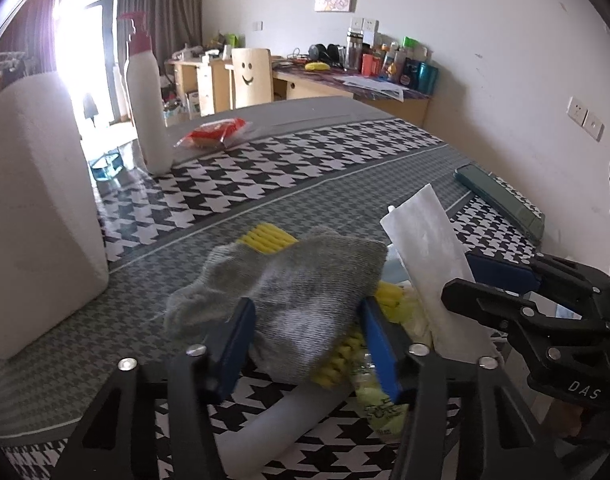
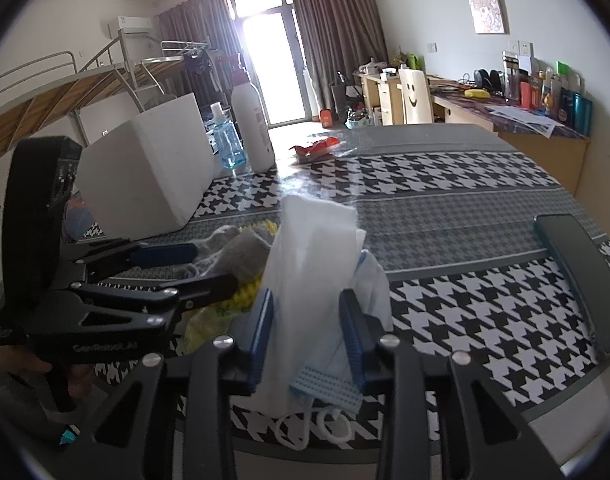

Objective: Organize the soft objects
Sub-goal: 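Close the left tool on the grey sock while the right tool closes on the white tissue, then lift the grey sock with the left tool while the right tool lifts the tissue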

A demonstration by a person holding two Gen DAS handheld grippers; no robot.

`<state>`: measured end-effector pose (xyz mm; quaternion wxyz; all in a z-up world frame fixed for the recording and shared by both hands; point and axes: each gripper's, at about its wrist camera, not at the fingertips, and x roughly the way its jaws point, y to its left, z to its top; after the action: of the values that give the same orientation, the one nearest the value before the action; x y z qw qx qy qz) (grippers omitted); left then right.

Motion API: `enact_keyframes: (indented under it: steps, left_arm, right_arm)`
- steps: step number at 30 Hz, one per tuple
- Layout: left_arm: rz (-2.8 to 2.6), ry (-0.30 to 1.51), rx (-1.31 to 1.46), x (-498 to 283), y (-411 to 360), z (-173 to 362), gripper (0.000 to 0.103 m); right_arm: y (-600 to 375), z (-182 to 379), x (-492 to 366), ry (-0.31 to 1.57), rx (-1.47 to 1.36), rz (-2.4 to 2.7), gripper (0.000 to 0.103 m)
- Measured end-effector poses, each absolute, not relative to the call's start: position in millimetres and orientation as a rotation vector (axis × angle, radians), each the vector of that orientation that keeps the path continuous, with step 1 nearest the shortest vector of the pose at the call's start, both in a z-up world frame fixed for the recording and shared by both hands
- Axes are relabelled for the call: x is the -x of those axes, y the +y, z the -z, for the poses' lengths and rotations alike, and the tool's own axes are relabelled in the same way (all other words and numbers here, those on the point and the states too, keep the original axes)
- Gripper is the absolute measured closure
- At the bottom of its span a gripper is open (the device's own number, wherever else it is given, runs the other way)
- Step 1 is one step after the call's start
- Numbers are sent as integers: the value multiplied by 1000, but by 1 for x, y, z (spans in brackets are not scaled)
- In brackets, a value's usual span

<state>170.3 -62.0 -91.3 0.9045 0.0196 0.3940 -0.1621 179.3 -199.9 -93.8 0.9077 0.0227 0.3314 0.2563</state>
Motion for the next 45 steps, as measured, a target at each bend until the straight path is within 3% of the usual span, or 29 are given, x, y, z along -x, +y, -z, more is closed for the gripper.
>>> enact_keyframes:
  steps: [11, 29, 32, 36, 44, 45]
  left_arm:
    - [349, 822, -31, -169, -61, 92, 92]
    - [288, 679, -19, -132, -29, 54, 93]
    - [279, 679, -8, -130, -25, 55, 93]
    - [266, 679, -9, -128, -22, 57, 93]
    - [267, 673, 0, -126, -19, 56, 93]
    - [266, 673, 0, -126, -18, 56, 93]
  right_arm:
    - [-201, 96, -181, 699, -44, -528, 64]
    - [-186, 94, -186, 726, -13, -501, 63]
    - [-182, 93, -186, 726, 2, -499, 59]
    - [-178, 94, -185, 725, 15, -499, 44]
    - [-169, 89, -189, 726, 45, -478, 45]
    - [-169, 90, -191, 733, 51, -468, 54]
